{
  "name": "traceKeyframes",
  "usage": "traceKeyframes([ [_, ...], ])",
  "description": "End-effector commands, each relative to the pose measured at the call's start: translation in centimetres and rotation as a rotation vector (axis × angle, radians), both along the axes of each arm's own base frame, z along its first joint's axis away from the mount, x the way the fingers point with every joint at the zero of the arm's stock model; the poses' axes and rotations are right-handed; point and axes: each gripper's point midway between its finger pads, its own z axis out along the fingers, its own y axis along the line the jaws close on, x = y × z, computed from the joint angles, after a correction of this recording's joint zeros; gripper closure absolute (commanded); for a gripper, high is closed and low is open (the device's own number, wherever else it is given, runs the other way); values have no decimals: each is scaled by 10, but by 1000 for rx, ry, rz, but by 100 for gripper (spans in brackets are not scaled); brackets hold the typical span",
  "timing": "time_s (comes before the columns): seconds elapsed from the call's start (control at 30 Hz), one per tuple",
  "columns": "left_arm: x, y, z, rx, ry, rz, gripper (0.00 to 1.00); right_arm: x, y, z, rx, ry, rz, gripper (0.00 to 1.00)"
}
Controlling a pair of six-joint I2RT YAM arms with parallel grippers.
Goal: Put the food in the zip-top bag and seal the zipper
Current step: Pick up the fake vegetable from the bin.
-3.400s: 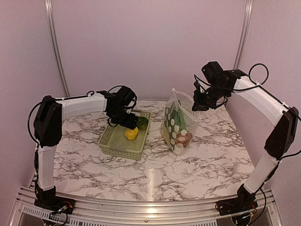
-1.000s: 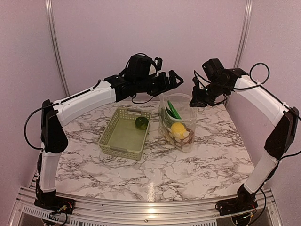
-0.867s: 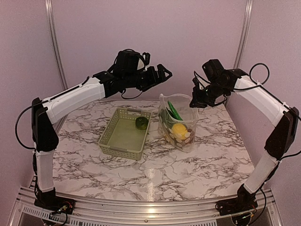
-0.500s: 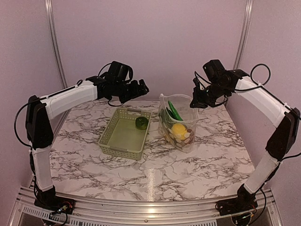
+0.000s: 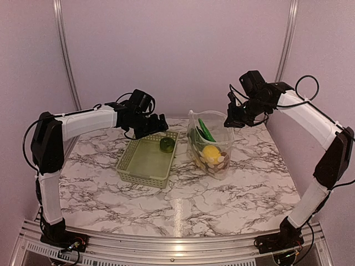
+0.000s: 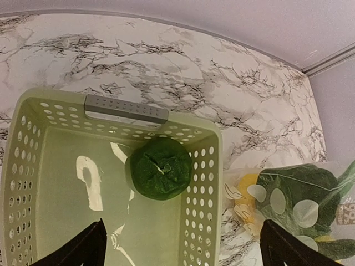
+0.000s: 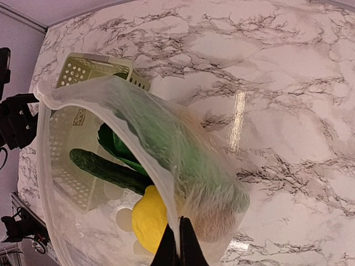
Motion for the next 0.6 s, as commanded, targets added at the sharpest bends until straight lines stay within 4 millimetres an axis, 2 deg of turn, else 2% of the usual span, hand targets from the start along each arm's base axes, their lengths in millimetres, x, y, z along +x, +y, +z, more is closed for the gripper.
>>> traceKeyframes([
  [0.0, 7, 6, -17, 20, 24, 10, 1, -3, 1, 14, 15, -35, -2, 100],
  [0.2, 12, 8, -43, 21, 96, 0, 1, -1, 2, 15, 20, -36, -2, 100],
  [0.57, 29, -1, -69, 10, 129, -10, 2, -2, 1, 12, 17, -26, -6, 100],
])
